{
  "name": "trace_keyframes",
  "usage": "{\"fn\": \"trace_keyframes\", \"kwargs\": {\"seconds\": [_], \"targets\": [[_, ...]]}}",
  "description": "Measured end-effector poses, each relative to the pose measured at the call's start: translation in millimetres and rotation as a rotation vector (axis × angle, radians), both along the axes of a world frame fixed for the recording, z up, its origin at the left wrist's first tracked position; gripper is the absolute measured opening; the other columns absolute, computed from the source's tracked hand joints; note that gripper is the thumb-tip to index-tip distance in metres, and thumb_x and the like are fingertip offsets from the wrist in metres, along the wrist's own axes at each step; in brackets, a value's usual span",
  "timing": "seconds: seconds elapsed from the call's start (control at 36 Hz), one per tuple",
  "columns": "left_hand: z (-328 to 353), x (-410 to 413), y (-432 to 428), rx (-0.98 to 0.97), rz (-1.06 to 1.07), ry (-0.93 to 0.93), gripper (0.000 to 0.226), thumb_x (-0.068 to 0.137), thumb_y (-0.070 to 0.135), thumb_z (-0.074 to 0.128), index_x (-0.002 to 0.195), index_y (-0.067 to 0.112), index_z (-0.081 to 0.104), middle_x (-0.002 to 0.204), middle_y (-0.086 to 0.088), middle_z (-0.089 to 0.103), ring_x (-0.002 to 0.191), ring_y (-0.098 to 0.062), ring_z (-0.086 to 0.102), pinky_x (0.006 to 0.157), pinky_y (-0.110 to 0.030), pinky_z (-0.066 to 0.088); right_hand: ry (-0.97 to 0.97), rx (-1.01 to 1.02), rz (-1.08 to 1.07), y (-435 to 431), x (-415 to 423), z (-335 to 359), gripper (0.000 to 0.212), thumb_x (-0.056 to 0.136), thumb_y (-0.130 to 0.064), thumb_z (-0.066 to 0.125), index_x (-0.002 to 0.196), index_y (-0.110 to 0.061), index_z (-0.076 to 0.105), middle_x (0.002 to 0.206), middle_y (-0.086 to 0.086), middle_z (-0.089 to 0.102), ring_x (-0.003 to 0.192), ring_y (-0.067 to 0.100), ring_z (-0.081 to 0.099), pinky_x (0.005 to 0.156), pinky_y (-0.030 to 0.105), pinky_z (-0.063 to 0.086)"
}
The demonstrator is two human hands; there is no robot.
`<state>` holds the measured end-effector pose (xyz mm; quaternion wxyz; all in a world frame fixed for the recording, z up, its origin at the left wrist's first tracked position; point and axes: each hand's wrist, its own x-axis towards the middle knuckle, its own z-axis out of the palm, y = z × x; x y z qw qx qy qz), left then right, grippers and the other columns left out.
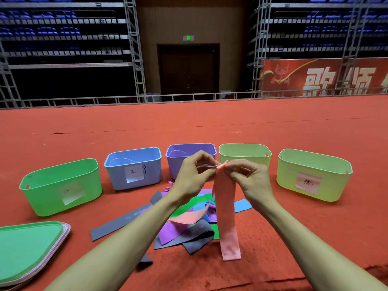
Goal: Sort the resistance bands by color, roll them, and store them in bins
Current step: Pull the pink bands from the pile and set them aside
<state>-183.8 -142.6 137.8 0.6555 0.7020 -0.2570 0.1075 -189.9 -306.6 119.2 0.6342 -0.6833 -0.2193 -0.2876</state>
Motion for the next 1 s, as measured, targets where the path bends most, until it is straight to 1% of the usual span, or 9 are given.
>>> {"fn": "trace_keyframes", "kwargs": {"seconds": [0.19,0.28,0.42,0.53,0.67,0.72,0.81,0.89,1.0], "targets": [[-2.0,-2.4,-0.5,-0.059,-0.031,0.026,0.011,0.088,-0.006,0.057,0.089,0.005,0.058,0.099,-0.023,0.068,0.087,-0.024,0.067,0.082,-0.040,0.057,-0.022,0.004,-0.004,-0.9,2.4,-1.1,0.049,0.075,0.017,0.066,0.074,-0.031,0.076,0.084,-0.001,0.073,0.081,0.014,0.068,0.078,0.024,0.052],[-1.1,-5.4,-2.7,-0.058,-0.021,0.010,0.009,0.086,0.005,0.065,0.091,0.003,0.058,0.099,-0.023,0.067,0.086,-0.023,0.066,0.083,-0.040,0.057,-0.032,0.026,-0.006,-1.5,2.8,-1.8,0.043,0.074,0.015,0.069,0.074,-0.028,0.075,0.085,0.002,0.072,0.080,0.016,0.067,0.078,0.025,0.053],[-2.9,-5.4,-7.7,0.012,0.093,-0.072,0.018,0.080,-0.001,0.072,0.088,0.005,0.057,0.091,-0.016,0.068,0.082,-0.013,0.067,0.074,-0.024,0.053,-0.019,0.050,0.022,-0.5,1.8,-4.4,0.039,0.074,0.013,0.070,0.072,-0.026,0.072,0.084,0.000,0.070,0.079,0.016,0.067,0.078,0.023,0.053],[-6.7,-2.9,-8.2,0.006,0.147,-0.109,0.014,0.082,-0.002,0.069,0.085,0.005,0.058,0.086,-0.013,0.068,0.080,-0.014,0.067,0.075,-0.028,0.055,0.041,0.066,0.007,-1.0,2.8,-5.5,0.040,0.074,0.010,0.073,0.068,-0.028,0.064,0.091,0.005,0.068,0.081,0.022,0.068,0.079,0.026,0.054],[-8.7,-1.9,-7.9,-0.020,0.141,-0.118,0.014,0.082,0.001,0.069,0.083,0.012,0.060,0.087,-0.011,0.068,0.085,-0.022,0.069,0.081,-0.046,0.057,0.136,0.146,0.027,-3.0,-0.2,-1.3,0.035,0.073,0.012,0.073,0.072,-0.014,0.050,0.103,0.002,0.069,0.075,0.018,0.070,0.068,0.024,0.055],[-8.5,-2.8,-7.9,-0.045,0.125,-0.109,0.015,0.082,0.005,0.069,0.082,0.016,0.060,0.089,-0.012,0.067,0.087,-0.026,0.069,0.082,-0.051,0.057,0.147,0.139,0.037,-3.5,-0.5,0.4,0.033,0.074,0.013,0.072,0.070,-0.011,0.050,0.097,0.002,0.071,0.078,0.014,0.070,0.068,0.022,0.053],[-8.6,-2.6,-7.9,-0.059,0.124,-0.106,0.016,0.082,0.004,0.069,0.082,0.018,0.061,0.091,-0.012,0.068,0.088,-0.030,0.069,0.083,-0.053,0.056,0.133,0.087,0.001,-3.0,-0.4,0.9,0.030,0.074,0.010,0.074,0.066,-0.011,0.054,0.073,0.007,0.064,0.067,0.012,0.058,0.062,0.024,0.049],[-9.0,-1.7,-9.0,-0.049,0.127,-0.102,0.016,0.081,0.003,0.067,0.083,0.017,0.061,0.090,-0.013,0.067,0.087,-0.027,0.069,0.083,-0.052,0.056,0.125,0.095,0.000,-2.9,-0.9,0.2,0.028,0.074,0.010,0.074,0.066,-0.010,0.057,0.073,0.010,0.066,0.068,0.012,0.062,0.063,0.024,0.052],[-7.6,-2.3,-9.3,-0.007,0.092,-0.105,0.016,0.081,0.004,0.066,0.083,0.019,0.060,0.085,-0.006,0.066,0.085,-0.017,0.065,0.084,-0.047,0.056,0.089,0.077,-0.045,-1.7,-1.0,0.1,0.026,0.072,0.011,0.075,0.068,-0.013,0.063,0.072,-0.004,0.069,0.070,0.010,0.066,0.068,0.023,0.055]]}}
